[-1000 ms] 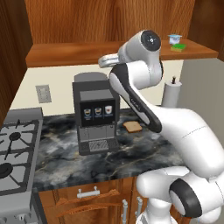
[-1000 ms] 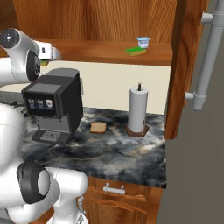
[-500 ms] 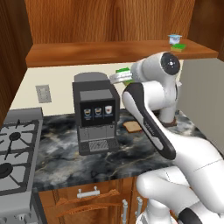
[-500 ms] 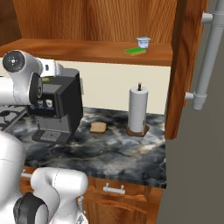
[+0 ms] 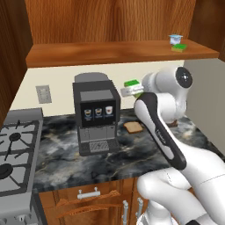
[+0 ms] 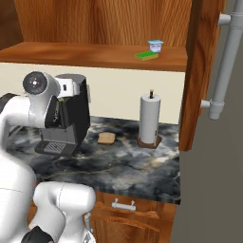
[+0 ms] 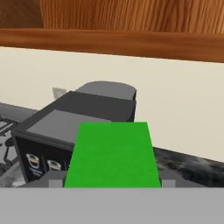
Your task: Pick the sponge and sponge from the cabinet and place them on the counter.
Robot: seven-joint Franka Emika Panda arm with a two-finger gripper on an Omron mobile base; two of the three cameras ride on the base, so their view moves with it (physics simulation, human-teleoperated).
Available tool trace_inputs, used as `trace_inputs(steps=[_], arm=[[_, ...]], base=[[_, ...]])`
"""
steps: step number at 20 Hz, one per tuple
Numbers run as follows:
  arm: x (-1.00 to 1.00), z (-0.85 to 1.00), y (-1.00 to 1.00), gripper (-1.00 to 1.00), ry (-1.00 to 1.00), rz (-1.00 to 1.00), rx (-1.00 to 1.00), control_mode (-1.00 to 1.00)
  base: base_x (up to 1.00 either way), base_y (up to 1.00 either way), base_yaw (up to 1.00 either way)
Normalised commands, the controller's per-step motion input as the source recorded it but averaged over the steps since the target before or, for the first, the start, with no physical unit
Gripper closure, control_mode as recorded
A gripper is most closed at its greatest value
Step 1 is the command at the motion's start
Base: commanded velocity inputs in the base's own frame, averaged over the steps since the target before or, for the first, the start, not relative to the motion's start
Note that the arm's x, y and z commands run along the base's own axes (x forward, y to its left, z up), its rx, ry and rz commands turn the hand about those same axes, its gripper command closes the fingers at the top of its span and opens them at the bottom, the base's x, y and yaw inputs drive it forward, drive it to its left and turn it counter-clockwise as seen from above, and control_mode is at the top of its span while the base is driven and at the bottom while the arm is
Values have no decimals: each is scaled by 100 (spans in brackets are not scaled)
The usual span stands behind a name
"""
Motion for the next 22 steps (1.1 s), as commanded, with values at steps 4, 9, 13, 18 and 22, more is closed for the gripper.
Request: trace_inputs(steps=[4, 9, 13, 18, 22], arm=[[-2, -45, -29, 100, 5, 6, 0, -100], [0, -50, -25, 100, 7, 6, 0, -100], [0, -56, -22, 100, 10, 6, -1, -100], [3, -57, -15, 100, 11, 5, -2, -100], [15, -56, -11, 100, 11, 5, -3, -100]], base=[[0, 0, 0], [0, 0, 0], [0, 0, 0], [0, 0, 0], [0, 0, 0]])
